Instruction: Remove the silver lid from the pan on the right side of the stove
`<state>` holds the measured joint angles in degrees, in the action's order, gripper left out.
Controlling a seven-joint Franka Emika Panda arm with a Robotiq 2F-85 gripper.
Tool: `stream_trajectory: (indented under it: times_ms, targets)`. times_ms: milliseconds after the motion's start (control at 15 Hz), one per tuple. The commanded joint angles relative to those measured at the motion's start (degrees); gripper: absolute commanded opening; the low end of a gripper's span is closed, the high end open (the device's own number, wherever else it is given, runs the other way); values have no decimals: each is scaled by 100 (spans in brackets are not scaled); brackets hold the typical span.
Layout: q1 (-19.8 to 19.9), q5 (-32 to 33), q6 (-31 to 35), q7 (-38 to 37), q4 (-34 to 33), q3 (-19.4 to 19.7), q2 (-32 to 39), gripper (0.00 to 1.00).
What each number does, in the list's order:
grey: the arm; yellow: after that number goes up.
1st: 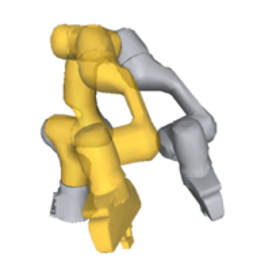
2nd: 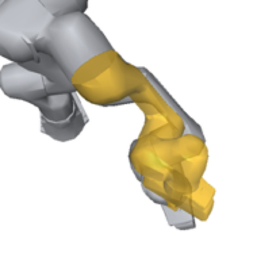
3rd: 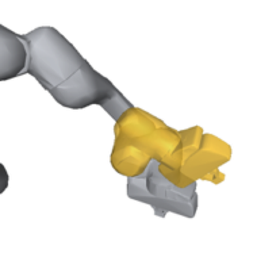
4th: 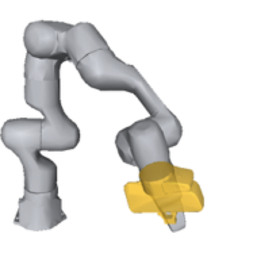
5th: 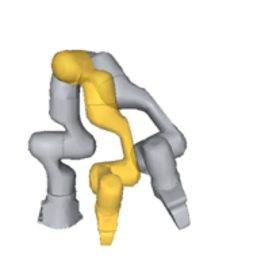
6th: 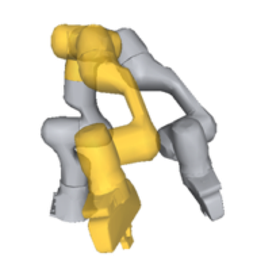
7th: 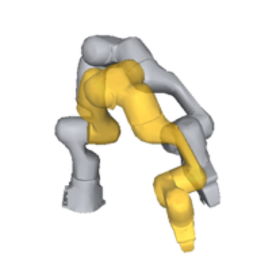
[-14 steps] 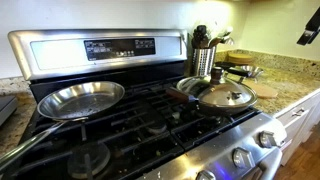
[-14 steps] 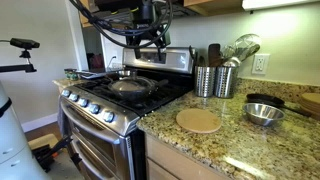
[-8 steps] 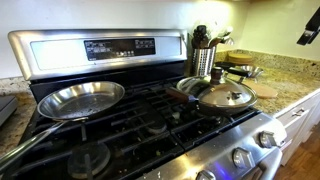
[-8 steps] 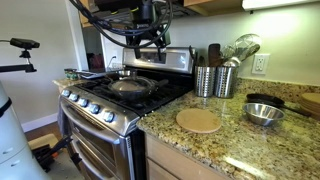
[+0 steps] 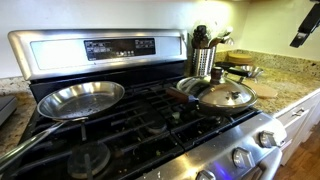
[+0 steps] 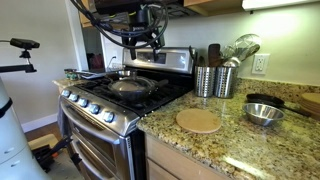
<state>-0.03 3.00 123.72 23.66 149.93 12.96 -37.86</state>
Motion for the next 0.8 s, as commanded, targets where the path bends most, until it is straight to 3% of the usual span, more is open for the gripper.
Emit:
stream_trajectory:
  times_ms: [0, 200, 600, 733]
  targets:
    - [-329, -222, 267, 51, -115, -228, 384, 100]
    - [-613, -449, 692, 4, -146, -450, 757, 100]
    - [-1003, -955, 646, 7, -511, -798, 1211, 100]
    - [-895, -872, 605, 15, -392, -848, 1073, 100]
